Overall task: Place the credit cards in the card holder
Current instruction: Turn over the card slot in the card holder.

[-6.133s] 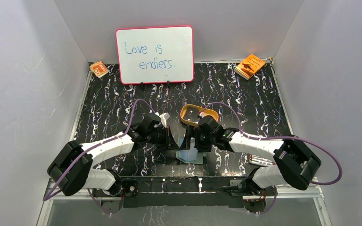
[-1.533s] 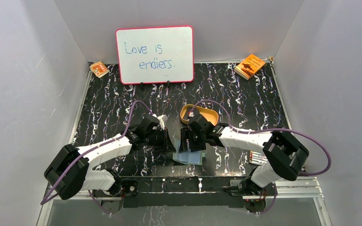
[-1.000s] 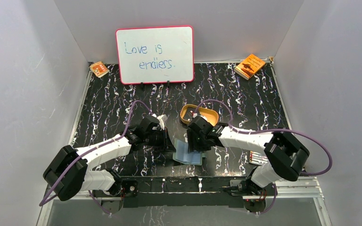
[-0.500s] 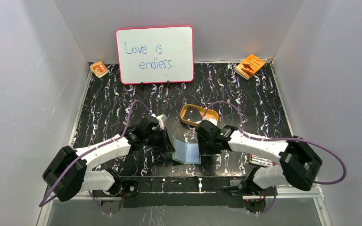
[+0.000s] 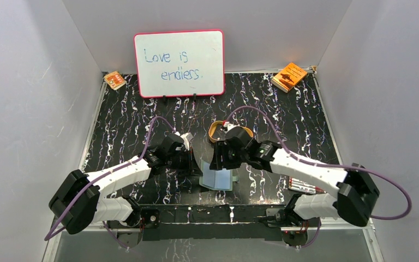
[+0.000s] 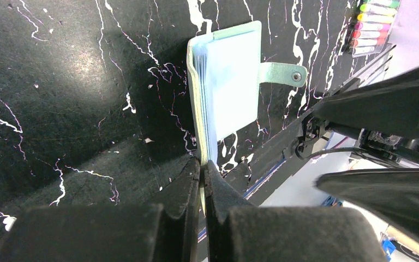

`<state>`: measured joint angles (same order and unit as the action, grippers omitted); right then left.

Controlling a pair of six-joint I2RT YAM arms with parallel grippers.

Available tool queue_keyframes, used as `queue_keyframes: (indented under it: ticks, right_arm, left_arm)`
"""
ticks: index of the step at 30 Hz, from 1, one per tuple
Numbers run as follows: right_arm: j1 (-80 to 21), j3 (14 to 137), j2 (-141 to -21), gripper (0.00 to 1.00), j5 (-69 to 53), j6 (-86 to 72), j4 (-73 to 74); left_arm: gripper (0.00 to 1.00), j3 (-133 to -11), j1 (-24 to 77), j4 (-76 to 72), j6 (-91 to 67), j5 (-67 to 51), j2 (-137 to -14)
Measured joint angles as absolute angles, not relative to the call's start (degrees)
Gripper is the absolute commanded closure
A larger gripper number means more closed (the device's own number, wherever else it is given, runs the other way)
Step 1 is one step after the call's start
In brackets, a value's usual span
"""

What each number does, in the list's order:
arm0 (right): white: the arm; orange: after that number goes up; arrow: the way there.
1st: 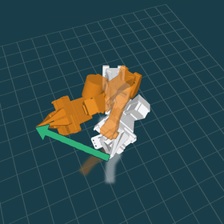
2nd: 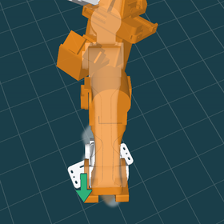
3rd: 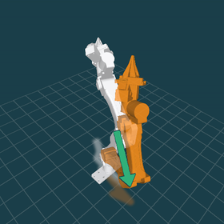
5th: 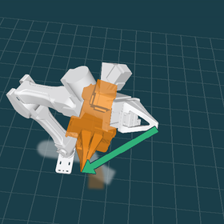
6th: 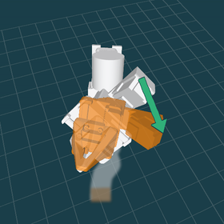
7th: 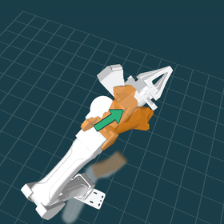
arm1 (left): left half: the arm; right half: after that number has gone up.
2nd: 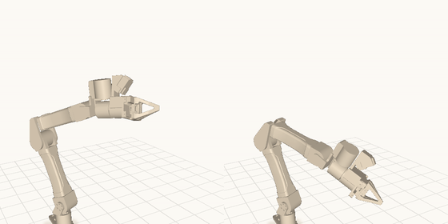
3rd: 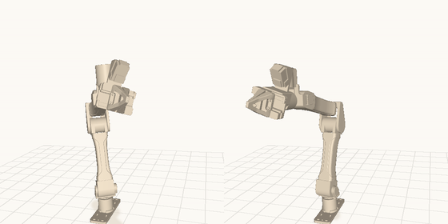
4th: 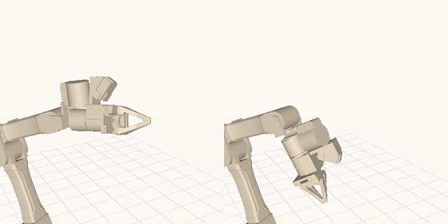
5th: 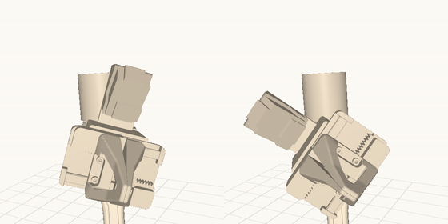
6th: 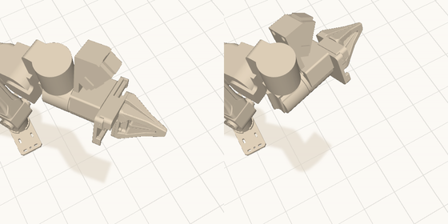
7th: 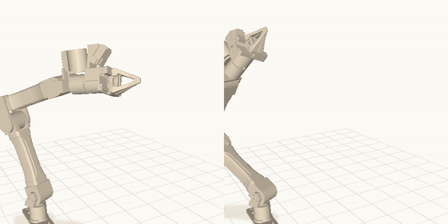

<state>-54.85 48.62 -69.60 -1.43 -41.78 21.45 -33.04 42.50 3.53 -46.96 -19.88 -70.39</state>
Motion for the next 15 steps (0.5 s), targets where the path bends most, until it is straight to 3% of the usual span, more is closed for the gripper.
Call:
queue_keyframes:
  ticks: [6,15]
  right_arm:
    - [-55.3,48.5,-77.1,0.34,-4.7,-43.4,15.5]
    - [-55.4,48.1,-82.3,0.36,-5.4,-43.8,11.9]
  left_arm:
    - [1.0,-32.3,42.5,3.5,-47.1,-19.7,-70.1]
    - [1.0,-32.2,42.5,3.5,-47.1,-19.7,-69.9]
